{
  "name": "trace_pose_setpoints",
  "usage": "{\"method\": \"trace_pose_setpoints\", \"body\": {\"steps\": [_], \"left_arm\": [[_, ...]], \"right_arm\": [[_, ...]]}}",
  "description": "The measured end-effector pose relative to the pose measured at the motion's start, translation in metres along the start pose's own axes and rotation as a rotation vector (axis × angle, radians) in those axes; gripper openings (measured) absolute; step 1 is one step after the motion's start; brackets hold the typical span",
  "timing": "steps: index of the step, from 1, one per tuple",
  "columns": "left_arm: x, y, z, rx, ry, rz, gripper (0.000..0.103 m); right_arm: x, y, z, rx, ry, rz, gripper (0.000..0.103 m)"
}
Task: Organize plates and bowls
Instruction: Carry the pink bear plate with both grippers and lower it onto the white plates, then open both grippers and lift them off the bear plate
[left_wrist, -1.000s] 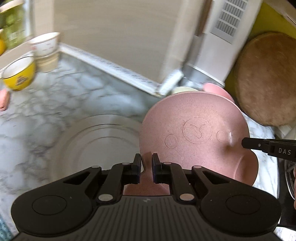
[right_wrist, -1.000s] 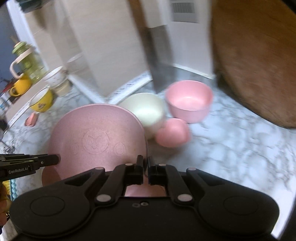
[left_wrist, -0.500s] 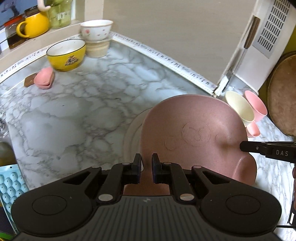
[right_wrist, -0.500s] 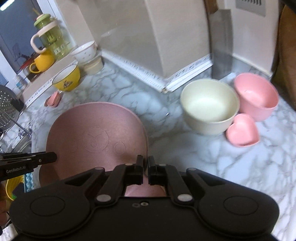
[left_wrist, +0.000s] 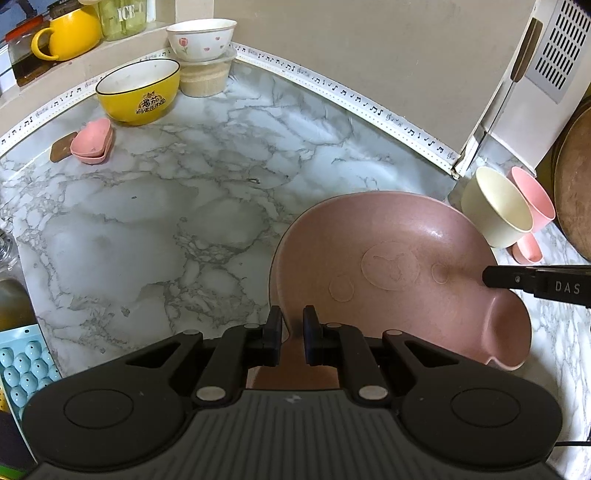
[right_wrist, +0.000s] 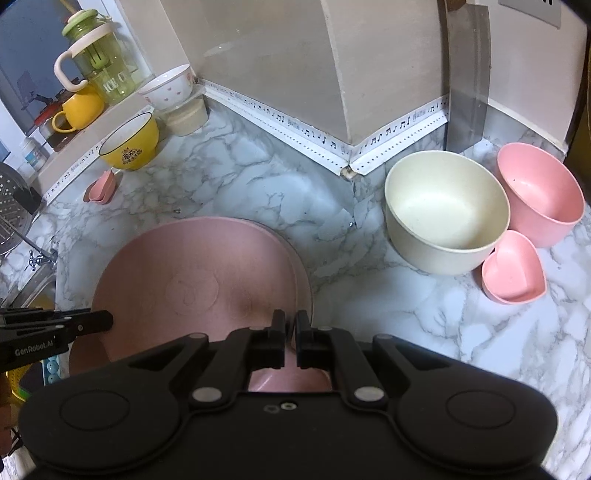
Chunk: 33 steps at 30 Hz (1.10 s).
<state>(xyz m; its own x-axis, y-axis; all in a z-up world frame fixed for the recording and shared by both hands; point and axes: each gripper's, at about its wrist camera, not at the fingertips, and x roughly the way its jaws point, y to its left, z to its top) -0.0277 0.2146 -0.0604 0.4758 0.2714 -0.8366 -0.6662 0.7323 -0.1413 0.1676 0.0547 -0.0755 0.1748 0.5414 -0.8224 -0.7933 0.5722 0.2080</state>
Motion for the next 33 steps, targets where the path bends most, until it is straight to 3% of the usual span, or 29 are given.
{"method": "trace_pose_setpoints", "body": {"steps": [21,25,33], "left_arm": [[0.004,-0.004,-0.009,0.03,0.014,0.0,0.011],[0.003,-0.002,-0.009,0.023,0.016,-0.004,0.011],[0.002,0.002,-0.008,0.003,0.011,-0.008,0.011]], "right_arm": [[0.003,0.002,-0.013,-0.031,0.03,-0.037,0.008],[0.002,0.003,-0.013,-0.035,0.025,-0.046,0.017],[-0.005,-0.001,-0.014,-0.014,0.007,-0.059,0.02]]}}
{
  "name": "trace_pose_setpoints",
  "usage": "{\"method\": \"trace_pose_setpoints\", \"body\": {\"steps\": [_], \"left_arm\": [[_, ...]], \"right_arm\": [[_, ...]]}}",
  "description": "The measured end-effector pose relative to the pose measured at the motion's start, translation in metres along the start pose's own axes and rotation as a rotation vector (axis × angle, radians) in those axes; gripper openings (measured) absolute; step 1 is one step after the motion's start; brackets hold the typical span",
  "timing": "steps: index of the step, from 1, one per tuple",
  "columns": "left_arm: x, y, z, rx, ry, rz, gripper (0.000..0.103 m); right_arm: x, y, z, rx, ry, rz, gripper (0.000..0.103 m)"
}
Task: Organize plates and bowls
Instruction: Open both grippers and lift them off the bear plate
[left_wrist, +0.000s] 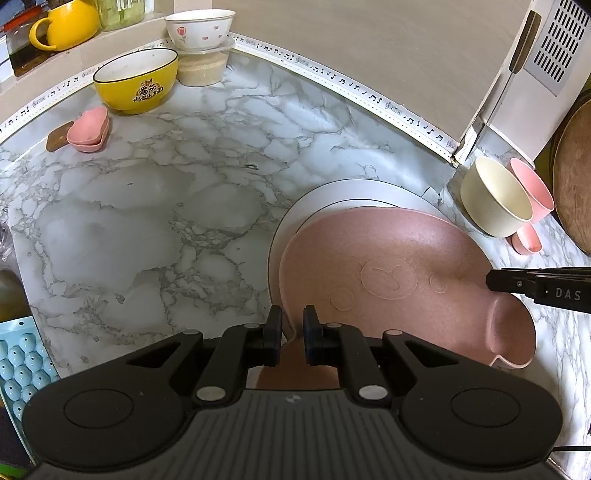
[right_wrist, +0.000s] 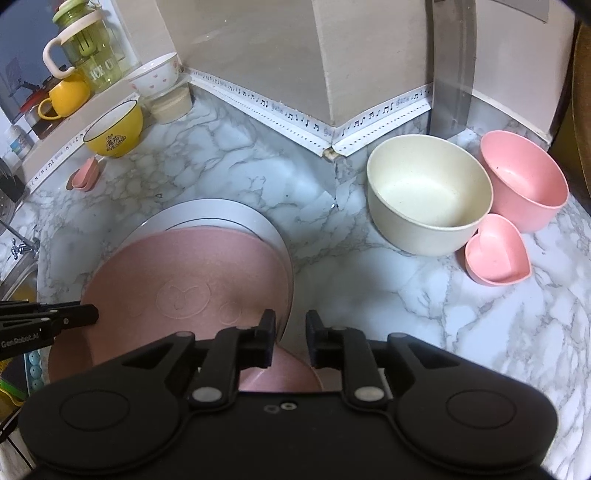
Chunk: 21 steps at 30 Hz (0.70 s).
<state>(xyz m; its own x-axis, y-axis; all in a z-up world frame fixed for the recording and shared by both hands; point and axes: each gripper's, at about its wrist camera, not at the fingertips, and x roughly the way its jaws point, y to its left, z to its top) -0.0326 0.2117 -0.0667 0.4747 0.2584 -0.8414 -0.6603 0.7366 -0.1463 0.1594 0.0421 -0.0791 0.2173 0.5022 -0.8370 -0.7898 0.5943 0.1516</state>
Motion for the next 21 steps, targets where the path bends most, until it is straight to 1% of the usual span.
{"method": "trace_pose_setpoints", "body": {"steps": [7,12,15,17,21], "left_arm": [[-0.015,-0.002,0.002,0.01,-0.057,-0.003,0.011],[-0.03,-0.013,0.002,0.056,-0.109,-0.017,0.011],[-0.04,-0.021,0.003,0.077,-0.143,-0.035,0.011],[-0.046,-0.027,0.003,0.09,-0.162,-0.049,0.011],[-0.056,-0.041,0.004,0.118,-0.198,-0.072,0.011]], "right_arm": [[-0.017,0.004,-0.004,-0.008,-0.034,0.015,0.026],[-0.031,0.012,-0.008,-0.032,-0.067,0.01,0.03],[-0.041,0.017,-0.009,-0.049,-0.089,0.012,0.035],[-0.048,0.019,-0.01,-0.058,-0.11,0.012,0.04],[-0.062,0.023,-0.013,-0.081,-0.148,0.004,0.044]]}}
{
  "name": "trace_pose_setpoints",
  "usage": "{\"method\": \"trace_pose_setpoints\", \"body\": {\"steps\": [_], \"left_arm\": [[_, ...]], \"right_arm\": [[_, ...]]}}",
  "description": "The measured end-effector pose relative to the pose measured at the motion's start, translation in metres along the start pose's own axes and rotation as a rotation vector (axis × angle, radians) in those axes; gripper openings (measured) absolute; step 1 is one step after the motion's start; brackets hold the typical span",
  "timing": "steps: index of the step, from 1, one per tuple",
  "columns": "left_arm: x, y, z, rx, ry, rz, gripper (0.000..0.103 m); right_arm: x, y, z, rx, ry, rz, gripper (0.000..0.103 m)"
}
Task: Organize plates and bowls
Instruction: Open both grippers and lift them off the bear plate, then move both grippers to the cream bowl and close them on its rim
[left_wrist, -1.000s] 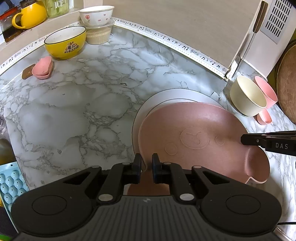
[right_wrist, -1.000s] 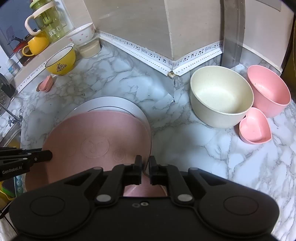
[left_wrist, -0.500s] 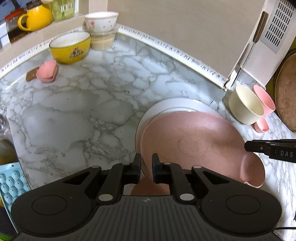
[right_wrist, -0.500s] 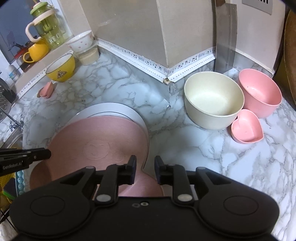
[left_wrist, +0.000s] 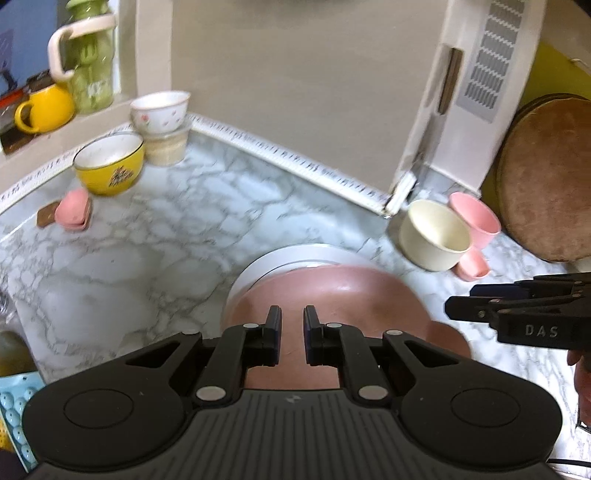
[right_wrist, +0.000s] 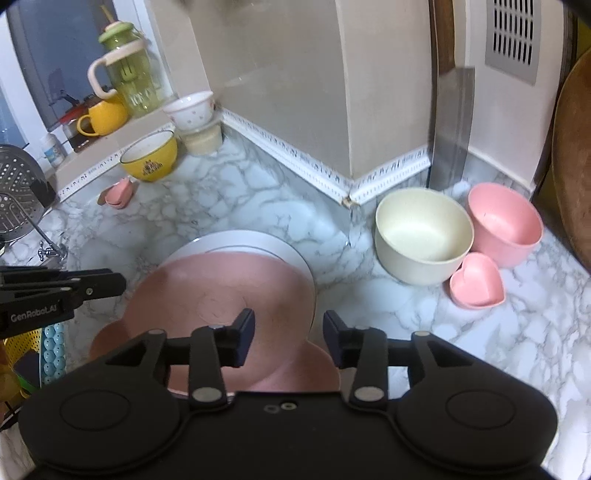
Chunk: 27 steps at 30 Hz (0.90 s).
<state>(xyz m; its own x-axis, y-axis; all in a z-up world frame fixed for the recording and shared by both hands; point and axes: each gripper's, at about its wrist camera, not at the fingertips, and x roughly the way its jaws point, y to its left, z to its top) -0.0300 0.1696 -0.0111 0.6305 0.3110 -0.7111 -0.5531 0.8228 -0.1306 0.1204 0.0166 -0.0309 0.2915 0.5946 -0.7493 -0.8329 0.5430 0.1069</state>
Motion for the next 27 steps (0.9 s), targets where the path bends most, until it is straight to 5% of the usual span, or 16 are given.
{"method": "trace_pose_setpoints", "body": {"steps": [9,14,18,20,27], "left_arm": [[-0.006,-0.032,0.005,0.047,-0.039,-0.067,0.018],[-0.007,-0.052,0.006,0.063,-0.083,-0.08,0.065],[0.0,-0.07,0.011,0.074,-0.083,-0.109,0.067],[0.004,-0.081,0.013,0.088,-0.094,-0.105,0.078],[0.023,-0.124,0.024,0.111,-0.131,-0.099,0.079]], "right_arm": [[-0.028,-0.009,-0.005,-0.013,-0.071,-0.034,0.062],[-0.041,-0.028,-0.011,0.008,-0.092,-0.057,0.07],[-0.051,-0.049,-0.016,0.019,-0.119,-0.095,0.083],[-0.057,-0.061,-0.018,0.017,-0.142,-0.131,0.087],[-0.063,-0.113,-0.014,0.061,-0.178,-0.182,0.102]]}}
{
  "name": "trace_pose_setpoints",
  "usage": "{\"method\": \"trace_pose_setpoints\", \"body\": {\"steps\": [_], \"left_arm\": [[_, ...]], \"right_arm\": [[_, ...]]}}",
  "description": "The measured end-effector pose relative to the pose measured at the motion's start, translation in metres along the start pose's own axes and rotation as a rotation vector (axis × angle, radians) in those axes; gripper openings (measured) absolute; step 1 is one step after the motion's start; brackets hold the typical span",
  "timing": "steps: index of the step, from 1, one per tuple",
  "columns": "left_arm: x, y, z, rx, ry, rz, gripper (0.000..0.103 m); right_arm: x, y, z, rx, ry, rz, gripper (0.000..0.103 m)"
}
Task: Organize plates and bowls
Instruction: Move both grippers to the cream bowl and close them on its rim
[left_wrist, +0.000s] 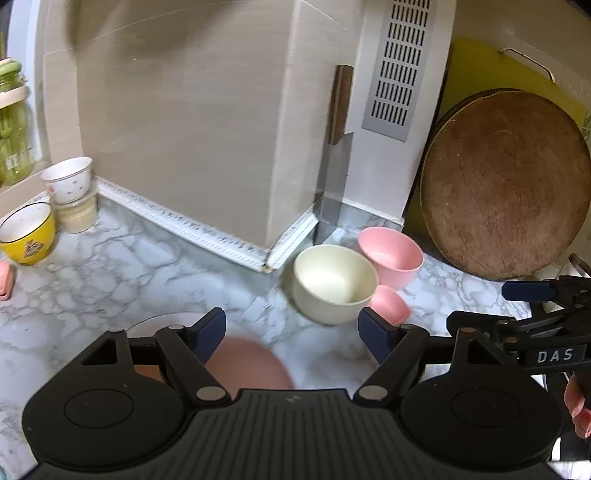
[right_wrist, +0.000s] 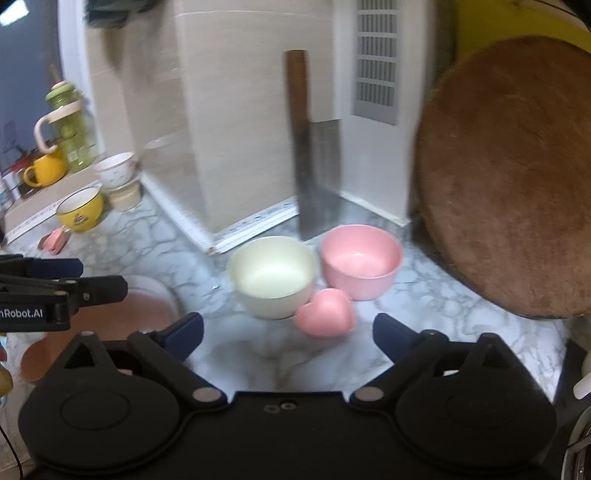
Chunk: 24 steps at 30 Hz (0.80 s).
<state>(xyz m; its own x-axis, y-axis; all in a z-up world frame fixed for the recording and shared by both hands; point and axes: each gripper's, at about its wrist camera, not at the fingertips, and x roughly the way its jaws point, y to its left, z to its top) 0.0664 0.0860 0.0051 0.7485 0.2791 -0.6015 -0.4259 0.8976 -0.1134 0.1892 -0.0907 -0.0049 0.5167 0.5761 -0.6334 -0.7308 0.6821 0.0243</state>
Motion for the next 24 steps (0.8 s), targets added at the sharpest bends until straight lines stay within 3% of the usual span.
{"method": "trace_pose_setpoints", "body": {"steps": [5,9,14,22,24], "left_arm": [[0.021,-0.025,0.009,0.018,-0.013,0.017,0.079],[0.04,-0.04,0.015,0.026,-0.006,0.028,0.079],[0.07,-0.047,0.025,0.016,0.018,0.051,0.079],[0.124,-0.028,0.042,-0.049,0.134,0.122,0.079],[0.134,-0.025,0.046,-0.068,0.199,0.121,0.079]], "right_arm": [[0.003,-0.037,0.004,0.06,-0.032,0.025,0.103],[0.011,-0.048,0.016,0.039,-0.06,-0.003,0.103],[0.035,-0.056,0.032,0.047,-0.031,0.005,0.103],[0.088,-0.064,0.044,0.153,0.073,0.016,0.1],[0.099,-0.063,0.046,0.165,0.084,0.008,0.099]]}}
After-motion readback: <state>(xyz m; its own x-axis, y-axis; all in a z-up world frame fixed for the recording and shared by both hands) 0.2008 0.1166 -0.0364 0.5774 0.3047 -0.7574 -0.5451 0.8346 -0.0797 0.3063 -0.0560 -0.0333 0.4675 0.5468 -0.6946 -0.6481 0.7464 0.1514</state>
